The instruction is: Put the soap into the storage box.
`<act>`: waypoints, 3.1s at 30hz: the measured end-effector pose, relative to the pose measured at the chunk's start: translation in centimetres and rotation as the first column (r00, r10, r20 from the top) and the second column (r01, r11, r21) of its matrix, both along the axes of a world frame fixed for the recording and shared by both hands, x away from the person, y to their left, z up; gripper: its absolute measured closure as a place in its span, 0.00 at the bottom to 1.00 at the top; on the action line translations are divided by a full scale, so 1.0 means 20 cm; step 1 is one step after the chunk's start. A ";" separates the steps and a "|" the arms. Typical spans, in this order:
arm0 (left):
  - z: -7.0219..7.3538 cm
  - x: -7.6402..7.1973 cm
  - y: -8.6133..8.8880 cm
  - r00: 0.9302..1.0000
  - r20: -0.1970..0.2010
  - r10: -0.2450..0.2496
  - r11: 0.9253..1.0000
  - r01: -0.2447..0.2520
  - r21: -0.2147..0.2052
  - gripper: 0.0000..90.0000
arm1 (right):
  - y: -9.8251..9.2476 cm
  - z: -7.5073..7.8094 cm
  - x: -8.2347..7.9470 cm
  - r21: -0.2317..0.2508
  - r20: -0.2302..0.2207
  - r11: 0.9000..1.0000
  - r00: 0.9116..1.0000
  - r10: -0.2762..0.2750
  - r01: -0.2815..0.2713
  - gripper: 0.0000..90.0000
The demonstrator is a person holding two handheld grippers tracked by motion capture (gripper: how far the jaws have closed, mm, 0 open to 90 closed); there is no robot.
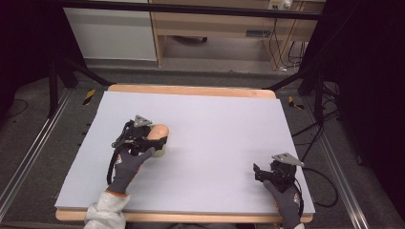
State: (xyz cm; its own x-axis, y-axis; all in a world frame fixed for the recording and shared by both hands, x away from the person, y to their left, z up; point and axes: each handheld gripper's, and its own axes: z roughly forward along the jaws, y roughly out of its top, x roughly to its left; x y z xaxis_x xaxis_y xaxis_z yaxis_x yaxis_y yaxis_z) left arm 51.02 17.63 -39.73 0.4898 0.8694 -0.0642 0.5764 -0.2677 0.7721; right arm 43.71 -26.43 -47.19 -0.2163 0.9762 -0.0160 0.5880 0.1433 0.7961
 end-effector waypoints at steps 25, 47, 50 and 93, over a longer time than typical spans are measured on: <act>-0.13 0.16 0.07 0.997 -0.039 0.059 0.998 -0.058 0.031 0.36 | 0.00 0.00 0.00 -0.002 0.000 1.000 1.000 0.000 0.000 0.08; -0.22 0.20 0.08 0.994 -0.075 0.077 0.996 -0.073 0.049 0.36 | 0.01 0.00 0.00 -0.002 -0.004 1.000 1.000 0.004 -0.004 0.08; -0.23 0.20 0.09 0.994 -0.079 0.080 0.996 -0.076 0.048 0.36 | 0.01 -0.01 0.00 -0.001 -0.004 1.000 1.000 0.004 -0.004 0.08; -0.24 0.19 0.08 0.994 -0.076 0.082 0.995 -0.078 0.056 0.27 | 0.01 0.00 0.00 -0.001 0.001 1.000 1.000 0.000 0.000 0.07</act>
State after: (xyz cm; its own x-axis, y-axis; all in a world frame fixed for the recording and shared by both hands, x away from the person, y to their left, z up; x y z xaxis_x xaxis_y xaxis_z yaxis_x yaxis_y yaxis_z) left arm 54.88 19.27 -44.58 0.4141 0.9087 -0.0520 0.6553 -0.2580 0.7099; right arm 43.70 -26.32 -47.21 -0.2166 0.9761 -0.0171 0.5873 0.1443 0.7964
